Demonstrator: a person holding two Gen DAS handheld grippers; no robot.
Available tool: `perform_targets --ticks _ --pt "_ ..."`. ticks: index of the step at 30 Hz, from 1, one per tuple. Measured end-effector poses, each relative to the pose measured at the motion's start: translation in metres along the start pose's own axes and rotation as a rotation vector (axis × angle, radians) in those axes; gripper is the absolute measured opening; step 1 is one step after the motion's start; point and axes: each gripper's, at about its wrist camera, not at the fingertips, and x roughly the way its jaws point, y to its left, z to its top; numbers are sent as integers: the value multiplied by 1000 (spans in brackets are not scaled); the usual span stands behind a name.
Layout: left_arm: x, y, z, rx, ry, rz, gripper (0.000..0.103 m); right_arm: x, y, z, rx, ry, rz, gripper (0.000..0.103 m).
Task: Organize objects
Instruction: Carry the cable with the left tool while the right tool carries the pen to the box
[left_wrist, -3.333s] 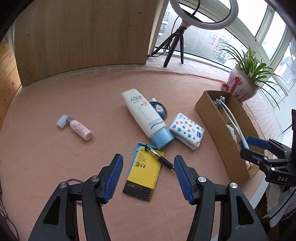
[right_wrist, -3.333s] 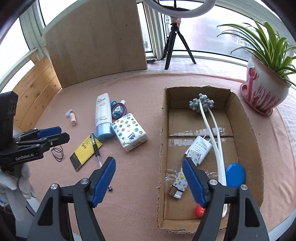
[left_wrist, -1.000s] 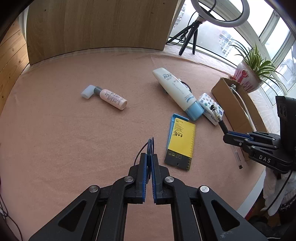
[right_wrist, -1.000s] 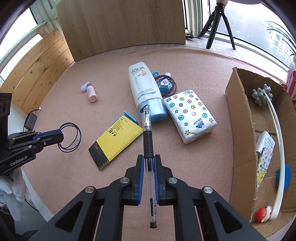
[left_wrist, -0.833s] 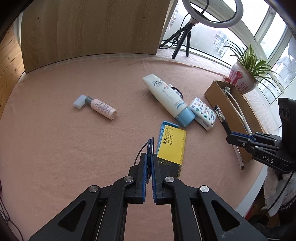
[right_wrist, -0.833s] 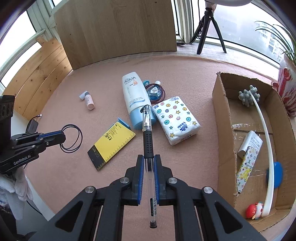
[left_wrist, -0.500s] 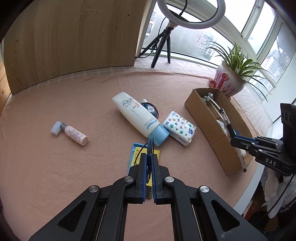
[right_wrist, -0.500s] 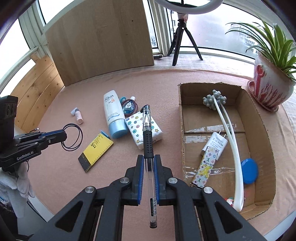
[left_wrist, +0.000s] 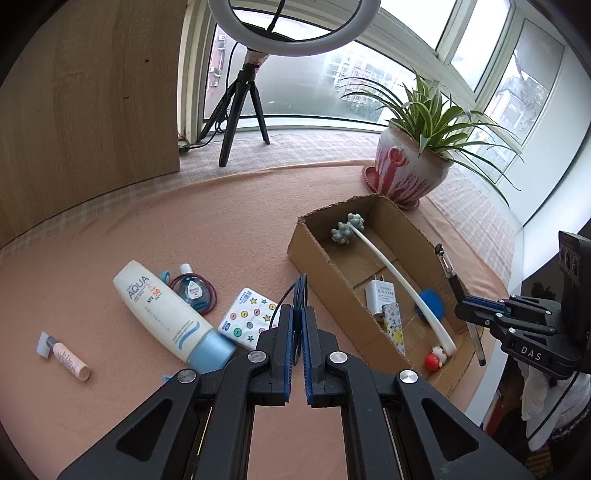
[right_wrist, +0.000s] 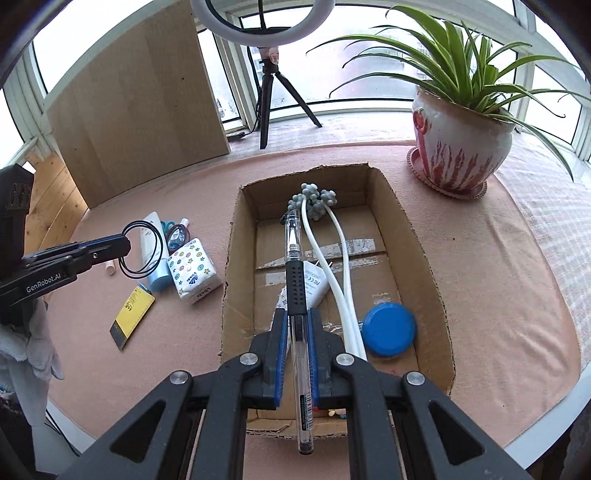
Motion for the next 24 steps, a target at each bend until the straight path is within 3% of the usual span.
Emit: perform_targets --ticks 14,24 --pt "66 -68 48 86 31 -31 4 5 -42 11 57 -10 -15 9" --pt "100 -86 63 106 59 -15 4 14 -51 15 61 2 -8 9"
